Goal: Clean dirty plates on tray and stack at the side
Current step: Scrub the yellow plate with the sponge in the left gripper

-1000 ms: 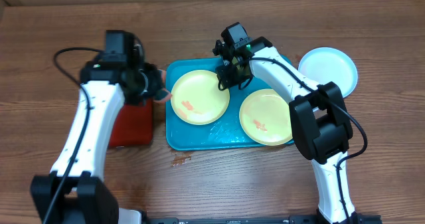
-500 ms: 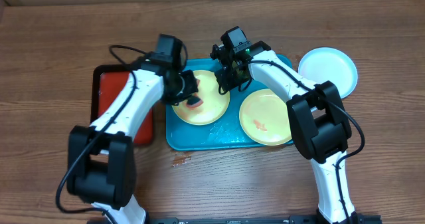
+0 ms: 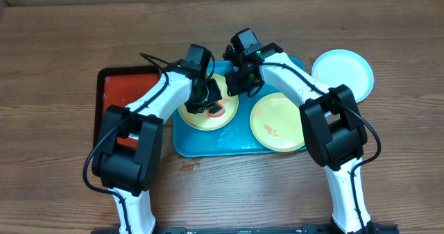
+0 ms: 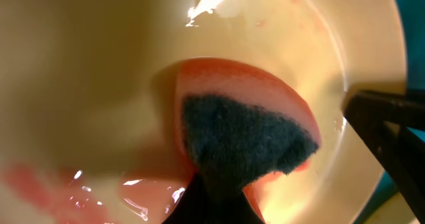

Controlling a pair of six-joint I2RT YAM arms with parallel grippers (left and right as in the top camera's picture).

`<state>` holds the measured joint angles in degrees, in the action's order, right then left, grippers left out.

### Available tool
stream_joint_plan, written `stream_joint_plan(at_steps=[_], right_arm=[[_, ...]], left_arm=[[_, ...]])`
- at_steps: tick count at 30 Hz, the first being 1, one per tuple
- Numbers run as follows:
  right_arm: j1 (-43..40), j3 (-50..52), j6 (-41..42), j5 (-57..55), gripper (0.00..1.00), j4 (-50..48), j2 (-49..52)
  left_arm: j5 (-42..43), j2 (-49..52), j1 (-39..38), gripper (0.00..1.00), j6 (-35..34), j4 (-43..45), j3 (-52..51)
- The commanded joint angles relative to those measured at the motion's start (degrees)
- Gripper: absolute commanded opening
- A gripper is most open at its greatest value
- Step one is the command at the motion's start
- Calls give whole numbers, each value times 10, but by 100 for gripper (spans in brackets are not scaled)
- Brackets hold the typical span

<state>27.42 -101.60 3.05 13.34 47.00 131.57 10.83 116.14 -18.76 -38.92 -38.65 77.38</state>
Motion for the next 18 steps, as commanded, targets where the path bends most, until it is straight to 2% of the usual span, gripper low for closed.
stream_joint_plan(at_steps=[1, 6, 9, 14, 18], right_arm=[[-2, 7, 22, -34, 4, 10, 7], [-2, 7, 22, -35, 4, 11, 7], [-2, 7, 22, -35, 4, 11, 7], [-2, 7, 21, -35, 4, 11, 7], [-2, 7, 21, -37, 4, 10, 7]], left_arm=[[-144, 31, 10, 4, -9, -34, -7], [-271, 18, 27, 4, -9, -91, 0], [-305, 16, 34, 4, -9, -120, 16], [-312, 15, 38, 4, 30, -141, 56], [-313, 15, 38, 4, 34, -183, 123]])
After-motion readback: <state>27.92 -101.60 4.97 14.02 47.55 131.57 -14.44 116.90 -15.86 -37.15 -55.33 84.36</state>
